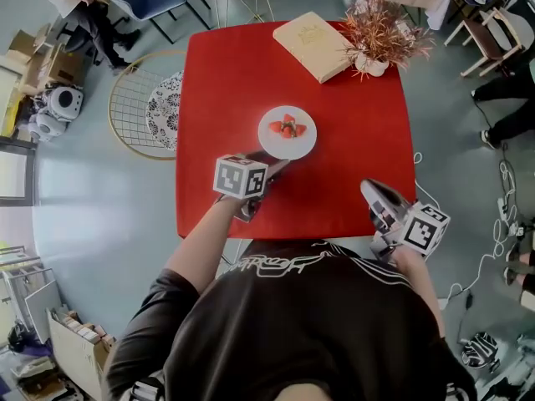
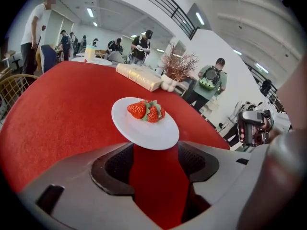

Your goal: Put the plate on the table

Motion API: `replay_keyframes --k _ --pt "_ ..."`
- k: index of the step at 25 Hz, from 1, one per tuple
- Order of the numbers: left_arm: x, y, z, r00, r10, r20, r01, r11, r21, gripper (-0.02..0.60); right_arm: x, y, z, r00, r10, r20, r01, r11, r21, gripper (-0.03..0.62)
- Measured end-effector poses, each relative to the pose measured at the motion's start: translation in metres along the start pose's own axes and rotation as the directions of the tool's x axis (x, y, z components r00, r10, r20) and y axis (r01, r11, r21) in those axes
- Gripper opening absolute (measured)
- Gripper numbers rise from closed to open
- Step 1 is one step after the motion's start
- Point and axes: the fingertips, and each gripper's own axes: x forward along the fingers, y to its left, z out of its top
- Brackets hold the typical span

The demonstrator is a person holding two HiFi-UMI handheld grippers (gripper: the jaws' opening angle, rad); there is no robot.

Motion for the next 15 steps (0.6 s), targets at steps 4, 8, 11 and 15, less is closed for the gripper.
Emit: replay_keyframes --k 4,8,11,15 --pt "-0.006 -0.003 -0.008 1.000 0.010 0.007 -0.010 1.000 -0.010 0.287 -0.003 0.005 -0.005 1.000 0.017 -0.003 -0.017 1.000 -0.003 0.007" --pt "-0.024 -0.014 -0.005 0.998 0.005 0.063 -0.002 0.999 -0.041 0.247 -0.004 0.011 -0.006 1.000 0.028 -0.006 -0.028 0.999 -0.017 0.007" --pt "-0.047 -0.035 0.008 0.986 -0.057 0.156 0.075 0.991 -0.112 0.148 -0.001 0.023 -0.005 0.998 0.055 -0.003 -0.055 0.998 -0.035 0.008" --pt "-0.080 -0.077 0.024 0.938 -0.213 0.272 0.256 0.957 -0.134 0.008 0.009 0.048 0.001 0.995 0.098 -0.029 -0.100 0.988 -0.116 0.008"
